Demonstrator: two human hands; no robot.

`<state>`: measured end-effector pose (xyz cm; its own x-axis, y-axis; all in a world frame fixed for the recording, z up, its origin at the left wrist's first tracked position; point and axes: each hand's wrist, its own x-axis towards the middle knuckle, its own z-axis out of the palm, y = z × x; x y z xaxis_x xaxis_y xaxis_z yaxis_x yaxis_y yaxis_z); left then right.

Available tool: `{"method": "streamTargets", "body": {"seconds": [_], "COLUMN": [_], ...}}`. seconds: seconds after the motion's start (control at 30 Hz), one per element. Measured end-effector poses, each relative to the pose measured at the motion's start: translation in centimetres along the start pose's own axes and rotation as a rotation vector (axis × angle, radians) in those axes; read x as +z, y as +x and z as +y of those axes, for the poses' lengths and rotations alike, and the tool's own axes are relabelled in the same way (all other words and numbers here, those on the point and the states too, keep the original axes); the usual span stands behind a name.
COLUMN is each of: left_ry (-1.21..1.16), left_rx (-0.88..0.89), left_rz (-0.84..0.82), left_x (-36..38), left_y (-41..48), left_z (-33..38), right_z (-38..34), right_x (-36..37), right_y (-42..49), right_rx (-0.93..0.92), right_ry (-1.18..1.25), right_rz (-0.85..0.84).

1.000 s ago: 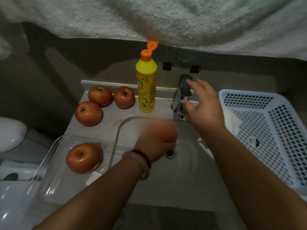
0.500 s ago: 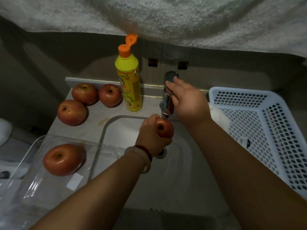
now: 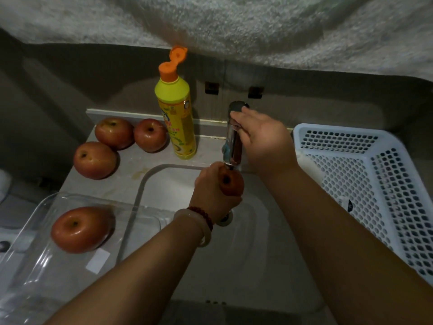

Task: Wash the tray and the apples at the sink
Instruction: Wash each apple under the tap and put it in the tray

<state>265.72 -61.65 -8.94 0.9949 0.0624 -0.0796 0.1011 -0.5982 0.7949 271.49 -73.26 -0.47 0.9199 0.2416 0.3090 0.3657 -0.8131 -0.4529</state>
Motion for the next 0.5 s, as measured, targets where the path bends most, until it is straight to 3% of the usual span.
{"method": "streamTargets", "body": {"seconds": [0.13, 0.5], "left_ry": [-0.024, -0.052], "left_rx": [-0.007, 0.006], "left_rz": [-0.005, -0.013], "left_x": [0.0, -0.23], "left_y": [0.13, 0.11], "left_z": [0.04, 0.03], "right_z": [0.15, 0.25], "right_x": [-0.28, 0.03], "right_y": [0.25, 0.23], "right_rx": [0.009, -0.004], "right_ry": [-0.001, 0.034], "right_rz": [-0.047, 0.016]}}
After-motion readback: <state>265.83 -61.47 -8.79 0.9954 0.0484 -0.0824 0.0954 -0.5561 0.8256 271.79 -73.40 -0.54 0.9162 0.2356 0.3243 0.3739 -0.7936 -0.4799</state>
